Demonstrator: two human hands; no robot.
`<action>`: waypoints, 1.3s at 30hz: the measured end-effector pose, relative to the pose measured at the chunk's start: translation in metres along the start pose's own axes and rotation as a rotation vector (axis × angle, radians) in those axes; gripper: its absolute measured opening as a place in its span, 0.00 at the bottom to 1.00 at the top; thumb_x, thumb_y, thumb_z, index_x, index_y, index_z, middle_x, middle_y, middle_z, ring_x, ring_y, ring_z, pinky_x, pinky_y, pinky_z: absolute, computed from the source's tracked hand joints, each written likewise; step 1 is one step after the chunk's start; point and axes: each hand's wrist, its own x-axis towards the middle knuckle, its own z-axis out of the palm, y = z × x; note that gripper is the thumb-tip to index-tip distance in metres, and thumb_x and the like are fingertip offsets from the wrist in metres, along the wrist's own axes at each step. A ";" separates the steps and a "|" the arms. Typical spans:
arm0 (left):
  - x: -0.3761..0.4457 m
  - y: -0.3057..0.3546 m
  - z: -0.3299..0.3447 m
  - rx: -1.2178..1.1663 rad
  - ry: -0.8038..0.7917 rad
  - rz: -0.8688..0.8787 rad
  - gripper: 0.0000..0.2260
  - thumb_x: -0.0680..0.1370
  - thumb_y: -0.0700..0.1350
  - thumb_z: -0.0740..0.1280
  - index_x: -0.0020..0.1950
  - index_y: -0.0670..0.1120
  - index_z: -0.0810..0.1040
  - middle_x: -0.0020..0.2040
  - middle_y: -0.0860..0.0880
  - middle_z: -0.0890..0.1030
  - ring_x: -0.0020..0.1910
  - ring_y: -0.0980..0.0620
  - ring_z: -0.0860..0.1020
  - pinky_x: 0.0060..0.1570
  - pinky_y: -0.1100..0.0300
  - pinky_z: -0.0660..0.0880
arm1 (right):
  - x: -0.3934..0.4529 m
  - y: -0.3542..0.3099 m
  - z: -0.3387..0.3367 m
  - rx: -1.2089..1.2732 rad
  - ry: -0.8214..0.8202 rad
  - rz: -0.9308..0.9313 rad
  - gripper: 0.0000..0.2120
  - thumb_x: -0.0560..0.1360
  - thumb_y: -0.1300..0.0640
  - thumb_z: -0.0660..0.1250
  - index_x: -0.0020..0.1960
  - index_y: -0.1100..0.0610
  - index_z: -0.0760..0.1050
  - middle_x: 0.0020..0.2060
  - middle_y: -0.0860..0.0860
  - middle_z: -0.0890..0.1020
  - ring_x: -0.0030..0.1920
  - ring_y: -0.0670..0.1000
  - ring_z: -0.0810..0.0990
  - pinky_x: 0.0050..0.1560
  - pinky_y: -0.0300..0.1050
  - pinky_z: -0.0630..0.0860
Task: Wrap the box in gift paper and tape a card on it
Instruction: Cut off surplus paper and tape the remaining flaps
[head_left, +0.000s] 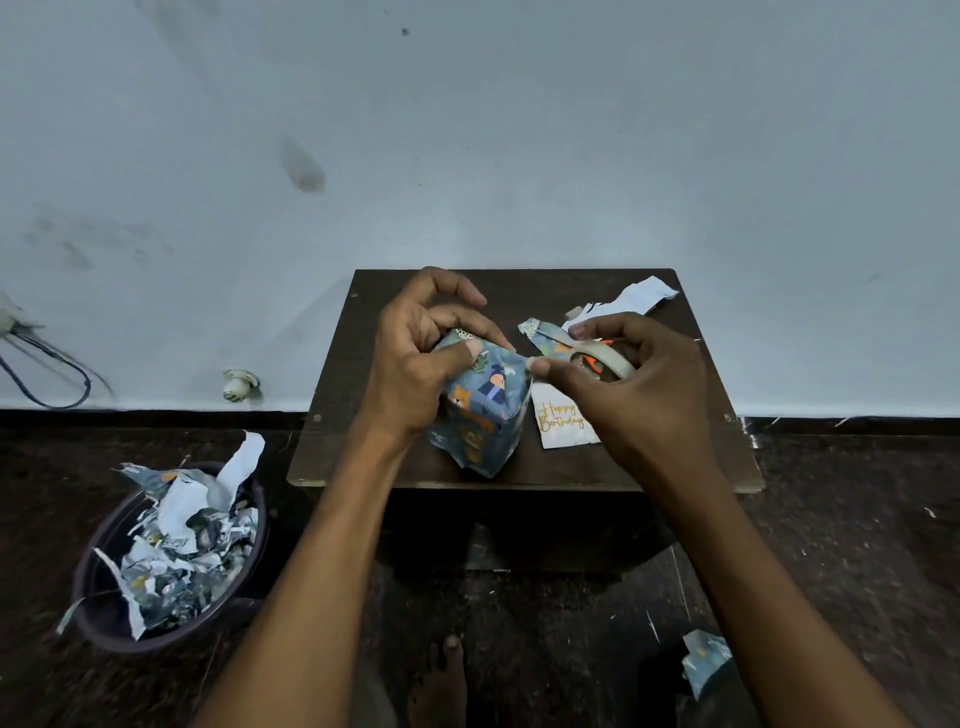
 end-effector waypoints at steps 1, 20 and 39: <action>0.001 0.000 -0.002 0.006 -0.035 -0.019 0.14 0.70 0.31 0.62 0.55 0.40 0.72 0.42 0.40 0.85 0.40 0.41 0.83 0.42 0.53 0.79 | -0.001 0.000 0.004 -0.011 0.002 0.003 0.27 0.56 0.30 0.79 0.46 0.46 0.82 0.39 0.44 0.85 0.39 0.49 0.84 0.42 0.56 0.82; -0.008 -0.010 0.049 0.218 0.531 -0.172 0.09 0.72 0.47 0.68 0.52 0.50 0.81 0.50 0.51 0.83 0.48 0.54 0.81 0.46 0.62 0.78 | -0.004 -0.004 0.022 -0.006 0.038 0.152 0.32 0.51 0.29 0.79 0.46 0.47 0.79 0.39 0.45 0.84 0.36 0.49 0.83 0.44 0.55 0.83; 0.008 0.001 0.014 -0.013 -0.138 -0.323 0.12 0.71 0.40 0.71 0.54 0.42 0.80 0.53 0.41 0.84 0.47 0.47 0.83 0.45 0.56 0.81 | 0.012 -0.007 -0.032 0.117 -0.318 0.050 0.09 0.76 0.55 0.75 0.38 0.57 0.85 0.26 0.55 0.79 0.26 0.46 0.68 0.30 0.38 0.65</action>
